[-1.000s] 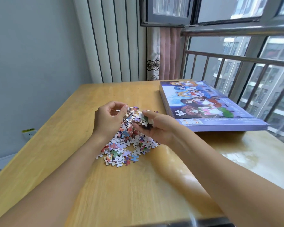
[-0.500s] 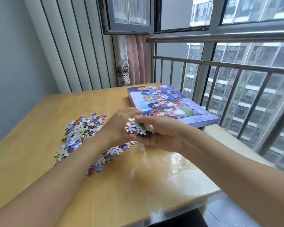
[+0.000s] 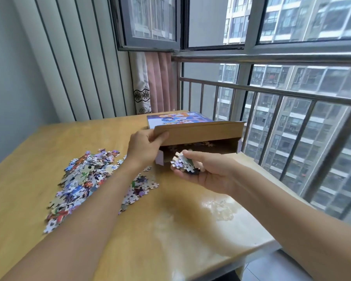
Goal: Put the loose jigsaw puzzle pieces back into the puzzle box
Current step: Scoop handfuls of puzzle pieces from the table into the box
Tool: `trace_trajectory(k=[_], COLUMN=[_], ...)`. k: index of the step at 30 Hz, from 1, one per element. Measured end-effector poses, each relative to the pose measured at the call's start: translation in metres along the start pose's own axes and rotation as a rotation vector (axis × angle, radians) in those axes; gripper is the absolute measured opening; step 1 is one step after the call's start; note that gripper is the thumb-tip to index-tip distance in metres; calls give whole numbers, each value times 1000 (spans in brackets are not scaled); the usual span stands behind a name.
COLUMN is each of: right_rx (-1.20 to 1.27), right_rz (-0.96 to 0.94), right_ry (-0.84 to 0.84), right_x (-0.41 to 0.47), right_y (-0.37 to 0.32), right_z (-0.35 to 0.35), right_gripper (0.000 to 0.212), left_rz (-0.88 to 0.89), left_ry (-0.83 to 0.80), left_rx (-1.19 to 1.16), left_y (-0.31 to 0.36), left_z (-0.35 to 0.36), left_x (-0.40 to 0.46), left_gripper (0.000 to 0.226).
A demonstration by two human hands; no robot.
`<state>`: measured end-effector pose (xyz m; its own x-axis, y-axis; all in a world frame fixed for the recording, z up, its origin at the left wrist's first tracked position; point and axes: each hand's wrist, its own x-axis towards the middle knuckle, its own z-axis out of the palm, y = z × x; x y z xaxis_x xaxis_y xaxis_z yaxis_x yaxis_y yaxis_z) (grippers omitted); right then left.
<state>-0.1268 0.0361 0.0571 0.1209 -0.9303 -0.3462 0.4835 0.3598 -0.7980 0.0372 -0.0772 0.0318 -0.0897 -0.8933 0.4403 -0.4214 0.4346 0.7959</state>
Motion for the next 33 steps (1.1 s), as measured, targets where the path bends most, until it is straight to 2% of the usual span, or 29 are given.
trace_trajectory(k=[2,6,13,18,20,22,24,26,28,30,33], right_rx=[31,76,155,478,641,693,581,360,101,-297,-1087], right_rz=[5,-26,-94,-178,-202,-236,-250,-237,-244,-258,-282], right_ry=[71,183,258,337,356,349,325,272,252,286,385], right_x=[12,31,46,66,72,73,76,74,68,60,54], right_y=[-7,-27,-57,-67,-65,-63,-60,-60,-60,-57,-53], right_z=[-8,-14,3,17,23,25,21,15,6,-2,-17], right_gripper=[18,19,14,34,33,37,43,46,38,27,9], left_rz=[-1,-52,-105,-117,-129,-128,-127,-121,-122,-113,-91], left_ry=[23,49,0,-48,-68,-96,-98,-89,-86,-89,-95], left_rx=[-24,-81,-179,-267,-272,-274,-272,-278,-282,-280,-274], left_y=[2,12,27,31,33,35,35,33,32,32,30], left_z=[-4,-8,-18,-20,-21,-20,-21,-24,-26,-27,-27], left_x=[5,9,25,35,36,34,31,29,29,28,26], left_gripper=[27,15,12,15,17,16,15,14,12,12,17])
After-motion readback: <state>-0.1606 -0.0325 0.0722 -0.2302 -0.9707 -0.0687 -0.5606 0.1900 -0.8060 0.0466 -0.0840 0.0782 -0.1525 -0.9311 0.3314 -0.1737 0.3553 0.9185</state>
